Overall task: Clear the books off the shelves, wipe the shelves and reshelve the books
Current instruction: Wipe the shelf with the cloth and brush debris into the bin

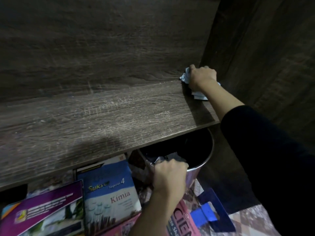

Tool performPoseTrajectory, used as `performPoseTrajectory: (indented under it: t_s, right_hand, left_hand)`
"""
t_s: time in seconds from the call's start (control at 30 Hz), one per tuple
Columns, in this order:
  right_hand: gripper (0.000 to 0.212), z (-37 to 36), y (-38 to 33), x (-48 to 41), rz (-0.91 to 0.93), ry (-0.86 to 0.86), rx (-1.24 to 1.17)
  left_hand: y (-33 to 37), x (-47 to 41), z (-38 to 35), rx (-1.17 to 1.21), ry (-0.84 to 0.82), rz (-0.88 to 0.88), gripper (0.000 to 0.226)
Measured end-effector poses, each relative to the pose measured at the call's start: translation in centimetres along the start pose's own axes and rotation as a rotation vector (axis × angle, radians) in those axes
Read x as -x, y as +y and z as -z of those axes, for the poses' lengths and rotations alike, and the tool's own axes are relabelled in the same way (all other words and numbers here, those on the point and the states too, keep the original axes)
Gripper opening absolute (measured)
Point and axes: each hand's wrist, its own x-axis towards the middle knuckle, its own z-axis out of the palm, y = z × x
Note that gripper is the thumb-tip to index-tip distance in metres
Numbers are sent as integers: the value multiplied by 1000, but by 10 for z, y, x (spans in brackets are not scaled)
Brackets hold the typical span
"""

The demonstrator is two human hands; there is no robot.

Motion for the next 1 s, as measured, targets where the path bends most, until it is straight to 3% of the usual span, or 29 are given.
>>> performPoseTrajectory:
  t_s: [0.13, 0.33, 0.63, 1.0]
  right_hand:
    - [53, 6, 1, -4, 9, -18, 10]
    - [47, 11, 5, -7, 3, -34, -86]
    - [47, 19, 2, 2, -1, -119, -329]
    - [41, 19, -35, 22, 75, -32, -405]
  left_hand:
    - [-3, 0, 4, -29, 77, -36, 11]
    - [-5, -1, 4, -7, -7, 14, 29]
    - [-4, -1, -3, 29, 81, -22, 42]
    - [-4, 3, 2, 6, 48, -11, 39]
